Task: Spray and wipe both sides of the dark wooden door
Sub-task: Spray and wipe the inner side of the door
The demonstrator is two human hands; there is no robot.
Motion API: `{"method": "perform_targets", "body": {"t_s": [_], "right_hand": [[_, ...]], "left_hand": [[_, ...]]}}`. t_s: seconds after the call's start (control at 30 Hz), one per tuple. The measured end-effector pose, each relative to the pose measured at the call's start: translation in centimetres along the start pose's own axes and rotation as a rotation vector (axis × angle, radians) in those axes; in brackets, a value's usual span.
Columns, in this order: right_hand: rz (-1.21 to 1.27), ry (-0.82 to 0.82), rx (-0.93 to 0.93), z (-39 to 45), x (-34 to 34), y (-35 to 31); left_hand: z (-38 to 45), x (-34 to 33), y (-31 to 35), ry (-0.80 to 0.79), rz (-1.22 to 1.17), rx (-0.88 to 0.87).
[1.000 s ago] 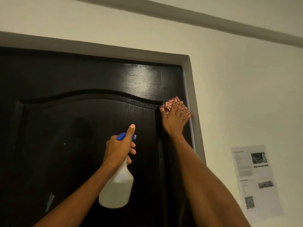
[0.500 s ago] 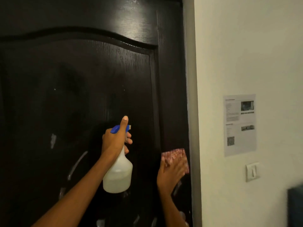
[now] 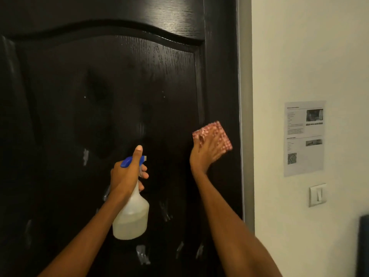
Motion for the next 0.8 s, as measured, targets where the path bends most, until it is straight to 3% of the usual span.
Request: {"method": "perform_targets", "body": {"t_s": [0.1,0.17,0.4,0.53,0.63,0.8], "right_hand": [[-0.122,-0.043,0.362,1.5,-0.7,-3.2],[-0.135,-0.036,0.431,0.3,-0.7,-1.3],[0.007,-0.147,0.043,-11.8,-4.6,11.6],[0.096,-0.136,-0.051,-12.5,-5.7,10.6],[0.006,-0.056,0.125,-9.3,-4.9,6.8],[-0.223,-0.129,0.566,-4.8,-5.7,-3.8]], "left_hand": [[0.5,1.2,-0.8,0.022,-0.008,0.01],[0.6,1.5,-1.2,0.043,-0.013,0.01],[0.9,1.8,-1.8,0.046,-0.057,0.014],[0.3,2.7,-1.5,0.08,-0.034,0.009],[-0.1,4.6,-1.5,0.154,-0.06,-0.006],[-0.6,8.6,-1.2,0.287,-0.102,-0.061]]}}
Point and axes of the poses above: each hand's wrist, its own z-axis towards the middle knuckle, its own x-axis out of the back of the hand, y = z × x, the point moved 7 cm from there along z, towards the middle knuckle, and after that the axes turned 4 degrees about -y, right-handed, at the moved point
